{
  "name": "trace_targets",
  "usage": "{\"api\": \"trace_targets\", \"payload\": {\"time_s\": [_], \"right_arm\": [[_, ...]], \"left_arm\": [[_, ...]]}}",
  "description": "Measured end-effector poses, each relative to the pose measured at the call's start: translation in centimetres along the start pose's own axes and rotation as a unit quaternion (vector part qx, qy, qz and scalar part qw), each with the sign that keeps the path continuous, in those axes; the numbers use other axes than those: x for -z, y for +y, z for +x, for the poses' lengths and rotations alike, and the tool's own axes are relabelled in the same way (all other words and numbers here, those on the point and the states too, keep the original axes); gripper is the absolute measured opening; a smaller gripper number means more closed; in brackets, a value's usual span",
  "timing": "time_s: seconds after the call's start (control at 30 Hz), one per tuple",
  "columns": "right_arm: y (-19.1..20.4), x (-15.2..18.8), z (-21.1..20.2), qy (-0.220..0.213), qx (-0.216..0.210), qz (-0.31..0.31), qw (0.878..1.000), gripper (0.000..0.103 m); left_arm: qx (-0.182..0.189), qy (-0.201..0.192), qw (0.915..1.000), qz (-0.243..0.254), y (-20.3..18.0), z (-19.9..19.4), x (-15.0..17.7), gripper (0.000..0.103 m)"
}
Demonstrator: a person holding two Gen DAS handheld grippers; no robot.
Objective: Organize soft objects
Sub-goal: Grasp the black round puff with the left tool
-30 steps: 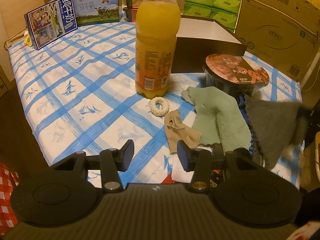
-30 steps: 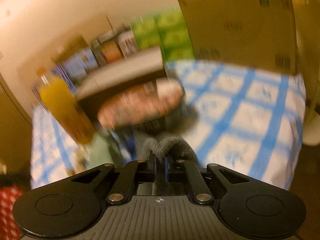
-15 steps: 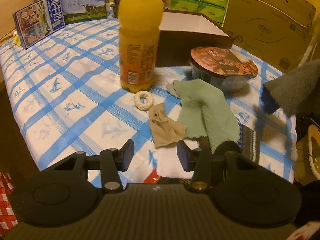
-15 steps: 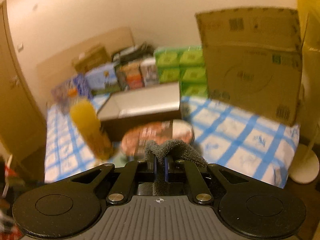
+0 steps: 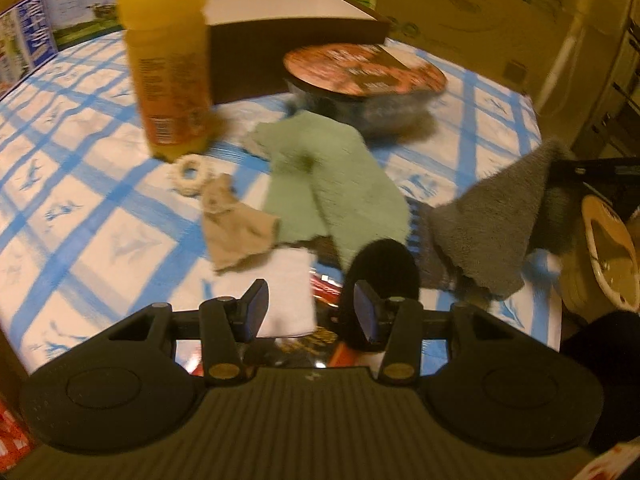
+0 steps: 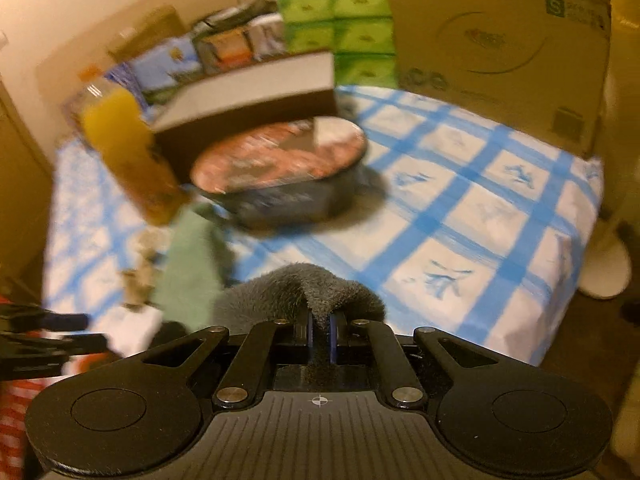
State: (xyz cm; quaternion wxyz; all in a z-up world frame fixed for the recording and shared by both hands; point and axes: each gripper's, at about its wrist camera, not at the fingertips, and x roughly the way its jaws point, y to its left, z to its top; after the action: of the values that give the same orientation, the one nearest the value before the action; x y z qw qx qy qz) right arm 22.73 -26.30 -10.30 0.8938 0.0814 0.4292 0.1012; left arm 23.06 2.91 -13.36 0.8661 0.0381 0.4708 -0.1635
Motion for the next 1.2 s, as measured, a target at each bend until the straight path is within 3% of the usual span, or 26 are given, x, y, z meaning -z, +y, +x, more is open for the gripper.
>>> {"api": "trace_targets", "payload": {"time_s": [0.13, 0.47, 0.7, 0.83, 0.93, 1.0, 1.2], "right_arm": [[-0.4, 1.2, 2.5, 0.004, 0.035, -0.005, 0.999, 0.008], [-2.0, 2.1, 3.8, 0.012, 0.025, 0.037, 0.999, 0.008], [-2.3, 2.5, 3.7, 0.008, 0.015, 0.047, 0.999, 0.008], [-2.4, 2.6, 3.7, 0.010, -0.004, 0.062, 0.998, 0.009], [-2.9, 2.7, 3.6, 0.014, -0.034, 0.083, 0.996, 0.034], [-3.1, 3.0, 3.3, 0.010, -0.047, 0.092, 0.995, 0.068], [-1.3, 3.5, 2.0, -0.008, -0.081, 0.051, 0.995, 0.084]], "left_arm": [[0.018, 0.010, 0.9997, 0.013, -1.5, 1.6, 0.0, 0.047], [0.001, 0.028, 0.9977, 0.062, -5.1, 5.1, 0.4, 0.065], [-0.022, 0.033, 0.9958, 0.083, -6.3, 6.4, 0.7, 0.065], [-0.023, 0.032, 0.9955, 0.087, -6.3, 6.6, 0.7, 0.060], [-0.016, 0.028, 0.9965, 0.077, -5.9, 6.1, 0.6, 0.058], [-0.014, 0.024, 0.9972, 0.070, -5.6, 5.5, 0.5, 0.058], [-0.012, 0.014, 0.9991, 0.039, -4.2, 3.9, -0.1, 0.058]]}}
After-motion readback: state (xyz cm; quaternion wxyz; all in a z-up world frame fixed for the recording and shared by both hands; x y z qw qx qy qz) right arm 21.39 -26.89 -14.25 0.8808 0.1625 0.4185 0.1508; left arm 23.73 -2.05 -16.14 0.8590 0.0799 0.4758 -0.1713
